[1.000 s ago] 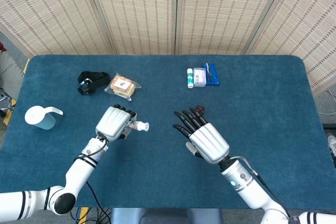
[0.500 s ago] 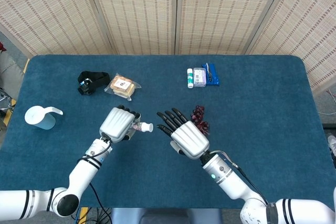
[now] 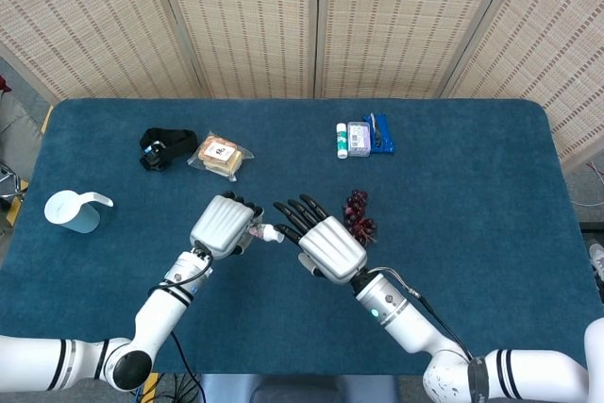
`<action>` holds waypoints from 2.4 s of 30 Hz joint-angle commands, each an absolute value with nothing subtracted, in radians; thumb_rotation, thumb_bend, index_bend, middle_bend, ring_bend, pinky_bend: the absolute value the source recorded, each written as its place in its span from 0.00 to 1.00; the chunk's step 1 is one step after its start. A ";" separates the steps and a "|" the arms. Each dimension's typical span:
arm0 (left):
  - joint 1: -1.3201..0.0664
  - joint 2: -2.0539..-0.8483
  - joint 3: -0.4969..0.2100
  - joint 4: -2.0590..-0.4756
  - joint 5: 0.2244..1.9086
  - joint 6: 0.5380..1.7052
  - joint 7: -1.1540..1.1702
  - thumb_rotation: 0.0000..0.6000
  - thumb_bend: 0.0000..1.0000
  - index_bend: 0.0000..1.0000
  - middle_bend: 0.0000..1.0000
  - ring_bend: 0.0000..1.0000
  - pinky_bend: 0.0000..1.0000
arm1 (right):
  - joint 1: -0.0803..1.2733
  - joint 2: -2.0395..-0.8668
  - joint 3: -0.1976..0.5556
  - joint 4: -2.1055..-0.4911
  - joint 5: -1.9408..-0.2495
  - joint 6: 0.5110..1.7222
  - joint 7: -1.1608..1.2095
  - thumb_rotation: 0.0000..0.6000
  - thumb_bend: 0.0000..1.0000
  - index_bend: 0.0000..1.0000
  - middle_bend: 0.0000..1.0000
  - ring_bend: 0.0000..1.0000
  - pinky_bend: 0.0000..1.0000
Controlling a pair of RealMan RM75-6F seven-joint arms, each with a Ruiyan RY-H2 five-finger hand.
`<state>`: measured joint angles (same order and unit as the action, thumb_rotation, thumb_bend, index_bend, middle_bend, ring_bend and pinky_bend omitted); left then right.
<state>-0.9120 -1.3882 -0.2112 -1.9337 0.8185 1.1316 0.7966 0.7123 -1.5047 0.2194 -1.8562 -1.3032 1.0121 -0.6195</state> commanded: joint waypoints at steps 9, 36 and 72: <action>-0.931 -1.387 -0.206 -1.931 0.796 1.142 0.790 1.00 0.40 0.54 0.65 0.42 0.31 | 0.743 -1.522 0.206 -1.837 -1.274 1.011 -0.626 1.00 0.34 0.23 0.02 0.00 0.00; -0.938 -1.343 -0.194 -1.942 0.796 1.127 0.706 1.00 0.40 0.56 0.66 0.43 0.32 | 0.775 -1.514 0.171 -1.836 -1.206 1.035 -0.654 1.00 0.34 0.23 0.02 0.00 0.00; -0.941 -1.295 -0.187 -1.968 0.803 1.114 0.641 1.00 0.40 0.56 0.67 0.44 0.33 | 0.785 -1.512 0.143 -1.800 -1.165 1.047 -0.632 1.00 0.34 0.23 0.02 0.00 0.00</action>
<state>-0.9406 -1.2954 -0.1874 -1.9678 0.8024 1.1139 0.6417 0.7845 -1.5116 0.1431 -1.8003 -1.1655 1.0477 -0.6330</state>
